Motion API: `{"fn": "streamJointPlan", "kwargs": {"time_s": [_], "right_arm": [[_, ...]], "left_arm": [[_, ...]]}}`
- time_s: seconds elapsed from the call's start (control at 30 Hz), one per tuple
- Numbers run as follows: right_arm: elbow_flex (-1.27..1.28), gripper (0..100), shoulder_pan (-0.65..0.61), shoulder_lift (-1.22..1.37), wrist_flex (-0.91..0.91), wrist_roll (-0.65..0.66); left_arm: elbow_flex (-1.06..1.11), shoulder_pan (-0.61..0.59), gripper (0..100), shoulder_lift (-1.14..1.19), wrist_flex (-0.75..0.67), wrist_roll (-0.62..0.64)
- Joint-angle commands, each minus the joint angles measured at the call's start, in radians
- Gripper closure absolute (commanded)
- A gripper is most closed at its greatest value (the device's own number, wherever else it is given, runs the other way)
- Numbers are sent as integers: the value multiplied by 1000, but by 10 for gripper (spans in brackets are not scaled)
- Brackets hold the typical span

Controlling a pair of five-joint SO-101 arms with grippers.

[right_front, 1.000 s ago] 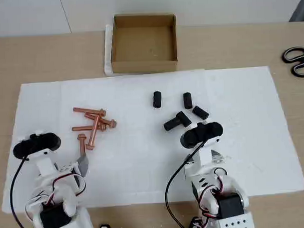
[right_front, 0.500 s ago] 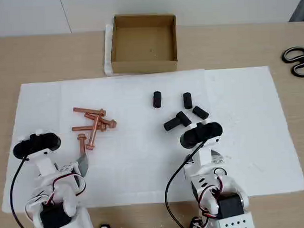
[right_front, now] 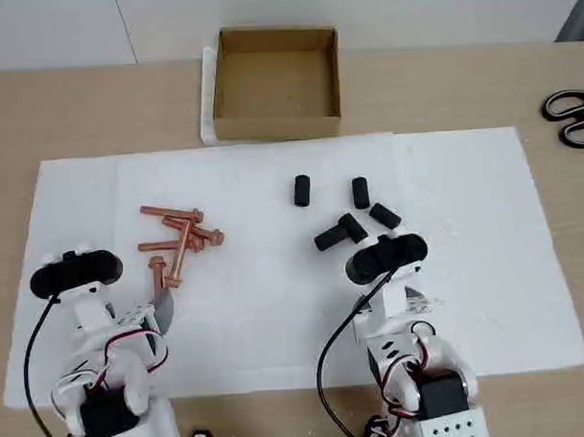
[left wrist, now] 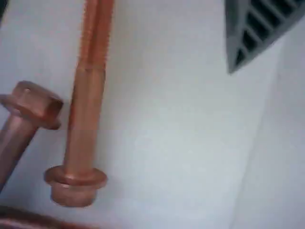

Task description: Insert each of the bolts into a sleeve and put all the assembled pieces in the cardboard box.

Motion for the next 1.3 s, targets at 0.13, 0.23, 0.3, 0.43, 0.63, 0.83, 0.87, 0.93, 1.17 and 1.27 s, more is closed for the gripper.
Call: {"fn": "streamJointPlan", "kwargs": {"time_s": [0.13,0.23,0.3,0.43,0.63,0.83,0.87,0.93,1.17,1.27], "right_arm": [[49,775,176,-4,-200,11],[52,775,338,-4,-251,57],[49,775,400,-4,-306,110],[-97,775,473,-2,-252,169],[-419,775,484,8,-42,178],[-672,775,487,197,73,308],[-717,775,487,265,97,316],[-821,775,484,414,153,318],[-1290,775,447,1072,495,322],[-1445,775,361,1368,595,328]], "left_arm": [[-154,5,697,-8,-15,-11],[-245,-6,697,-2,-8,-31],[-317,-44,697,35,5,-49],[-507,-127,697,221,48,-80],[-898,-138,697,631,176,-75],[-1204,-138,697,924,333,-31],[-1231,-138,697,951,347,-21],[-1256,-138,697,977,356,-14],[-1259,-137,697,984,359,-15],[-1257,-138,697,987,361,-11]]}}
